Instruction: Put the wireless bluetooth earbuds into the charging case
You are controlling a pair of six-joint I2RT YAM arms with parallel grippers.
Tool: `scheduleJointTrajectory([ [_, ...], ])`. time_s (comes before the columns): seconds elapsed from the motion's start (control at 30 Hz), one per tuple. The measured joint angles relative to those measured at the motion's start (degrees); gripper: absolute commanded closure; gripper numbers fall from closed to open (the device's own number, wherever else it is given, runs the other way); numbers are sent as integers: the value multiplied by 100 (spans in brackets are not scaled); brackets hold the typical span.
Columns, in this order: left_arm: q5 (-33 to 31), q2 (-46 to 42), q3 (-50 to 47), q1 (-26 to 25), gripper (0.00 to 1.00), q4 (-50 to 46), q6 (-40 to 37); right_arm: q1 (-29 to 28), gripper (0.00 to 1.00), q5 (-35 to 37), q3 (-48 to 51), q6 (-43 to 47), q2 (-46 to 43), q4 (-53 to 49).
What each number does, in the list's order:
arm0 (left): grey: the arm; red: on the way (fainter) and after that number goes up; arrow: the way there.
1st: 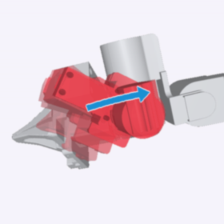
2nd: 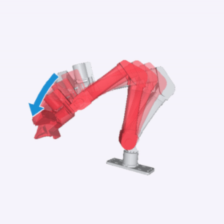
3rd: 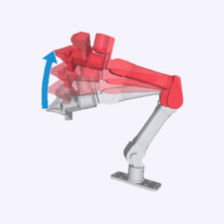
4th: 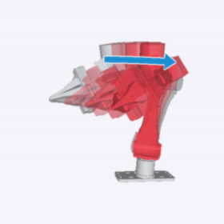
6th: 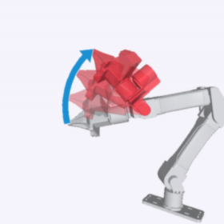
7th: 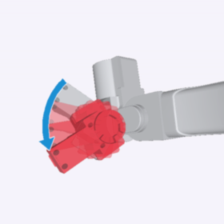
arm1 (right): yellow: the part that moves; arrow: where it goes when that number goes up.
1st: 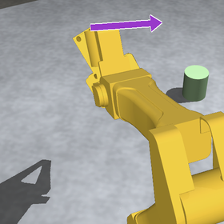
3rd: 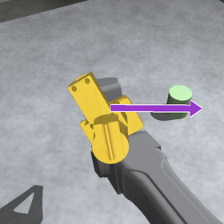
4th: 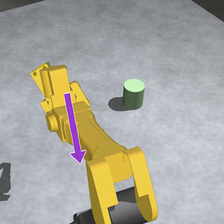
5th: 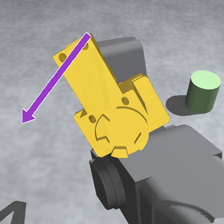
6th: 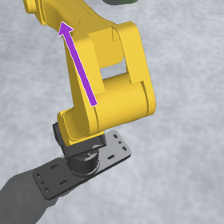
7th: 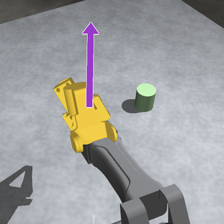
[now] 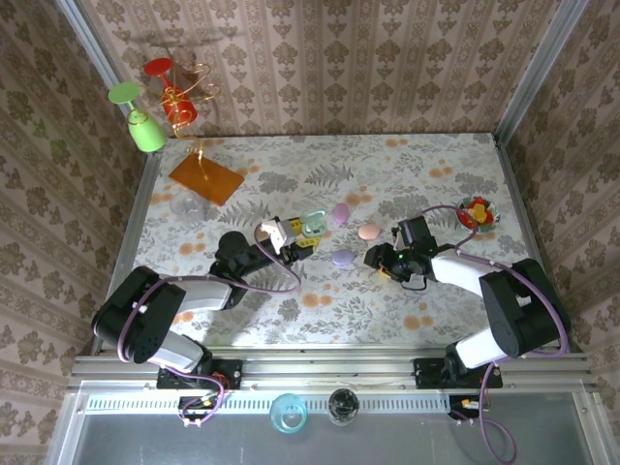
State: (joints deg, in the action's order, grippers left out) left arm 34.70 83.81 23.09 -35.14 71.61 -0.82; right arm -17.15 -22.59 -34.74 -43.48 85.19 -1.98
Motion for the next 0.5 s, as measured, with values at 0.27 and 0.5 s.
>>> scheduleJointTrajectory([
  [0.27,2,0,0,31,75,0,15,0,46,149,-435,92,367,-57],
  [0.5,24,-9,0,98,75,0,83,2,46,251,-909,199,708,-116],
])
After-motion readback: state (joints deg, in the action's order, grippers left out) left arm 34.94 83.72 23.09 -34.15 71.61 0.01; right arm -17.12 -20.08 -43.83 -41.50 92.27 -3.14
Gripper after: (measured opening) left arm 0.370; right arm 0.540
